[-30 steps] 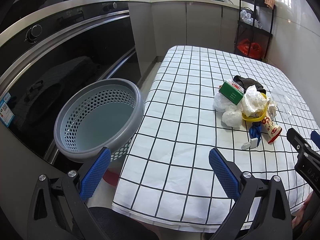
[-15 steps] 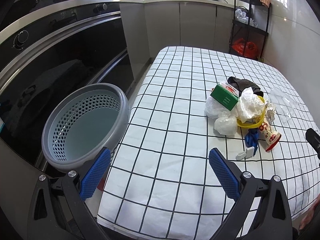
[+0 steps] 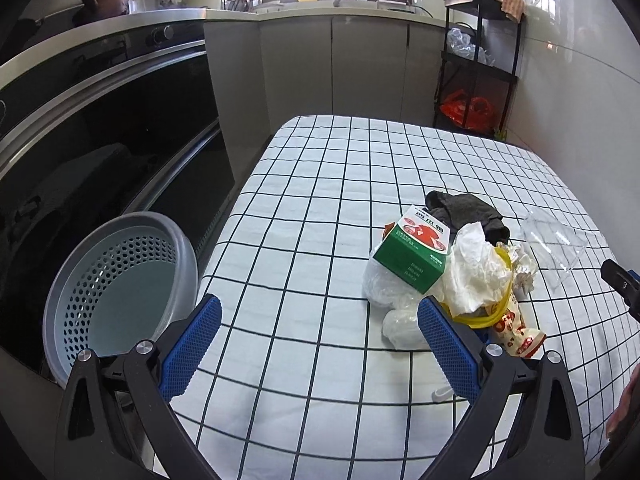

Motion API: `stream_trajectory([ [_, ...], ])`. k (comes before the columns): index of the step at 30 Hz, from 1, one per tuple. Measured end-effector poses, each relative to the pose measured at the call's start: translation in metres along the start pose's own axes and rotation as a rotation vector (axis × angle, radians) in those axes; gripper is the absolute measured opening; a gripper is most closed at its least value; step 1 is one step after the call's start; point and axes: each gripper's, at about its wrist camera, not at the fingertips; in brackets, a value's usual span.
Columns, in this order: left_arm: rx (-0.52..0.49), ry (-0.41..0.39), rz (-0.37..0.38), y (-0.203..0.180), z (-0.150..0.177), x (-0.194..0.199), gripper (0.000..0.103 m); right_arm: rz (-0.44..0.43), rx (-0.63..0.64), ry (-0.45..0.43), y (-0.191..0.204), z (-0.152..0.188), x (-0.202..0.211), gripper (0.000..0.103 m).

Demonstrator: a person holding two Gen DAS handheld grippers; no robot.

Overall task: Collect trash
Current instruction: 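Reach the right tool to the clear plastic cup while the left tool approaches the green carton, then close the right tool on the clear cup while the left tool grasps the green carton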

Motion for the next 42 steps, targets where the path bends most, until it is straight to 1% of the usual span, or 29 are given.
stream_trajectory([
  [3, -0.015, 0.0, -0.003, -0.004, -0.005, -0.01, 0.096, 0.007, 0.01, 0.009, -0.007, -0.006, -0.018, 0.095],
  [8, -0.025, 0.015, 0.002, -0.008, -0.009, -0.025, 0.096, 0.002, 0.04, 0.055, -0.009, -0.013, -0.049, 0.095],
  [14, -0.03, 0.02, -0.001, -0.012, -0.012, -0.037, 0.096, -0.012, 0.07, 0.061, -0.005, -0.018, -0.069, 0.095],
  [19, -0.04, 0.024, 0.001, -0.017, -0.015, -0.044, 0.096, -0.018, 0.092, 0.087, 0.003, -0.023, -0.086, 0.095],
  [26, -0.043, 0.028, 0.005, -0.02, -0.017, -0.05, 0.096, -0.009, 0.128, 0.092, 0.015, -0.029, -0.102, 0.095],
  [33, -0.043, 0.026, 0.001, -0.021, -0.016, -0.05, 0.096, 0.021, 0.179, 0.062, 0.025, -0.028, -0.101, 0.093],
  [34, -0.044, 0.025, 0.001, -0.021, -0.016, -0.05, 0.096, 0.022, 0.186, 0.057, 0.027, -0.028, -0.1, 0.092],
  [35, -0.045, 0.025, 0.002, -0.021, -0.015, -0.05, 0.096, 0.021, 0.193, 0.054, 0.028, -0.027, -0.1, 0.084],
  [36, -0.045, 0.025, 0.004, -0.021, -0.016, -0.05, 0.096, 0.02, 0.197, 0.057, 0.03, -0.027, -0.099, 0.072],
  [37, -0.045, 0.025, 0.005, -0.021, -0.015, -0.05, 0.096, 0.017, 0.2, 0.065, 0.031, -0.026, -0.1, 0.07],
  [40, -0.042, 0.026, 0.025, -0.02, -0.014, -0.048, 0.096, -0.007, 0.19, 0.061, 0.031, -0.024, -0.097, 0.069],
  [42, -0.041, 0.022, 0.04, -0.02, -0.013, -0.047, 0.096, -0.016, 0.184, 0.043, 0.03, -0.024, -0.093, 0.068],
])
Point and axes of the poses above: each gripper's, at about its wrist camera, not at the fingertips, and x roughly against the way its jaws point, y to its left, z to its underside, and after that the axes turned 14 degrees about z, right-handed
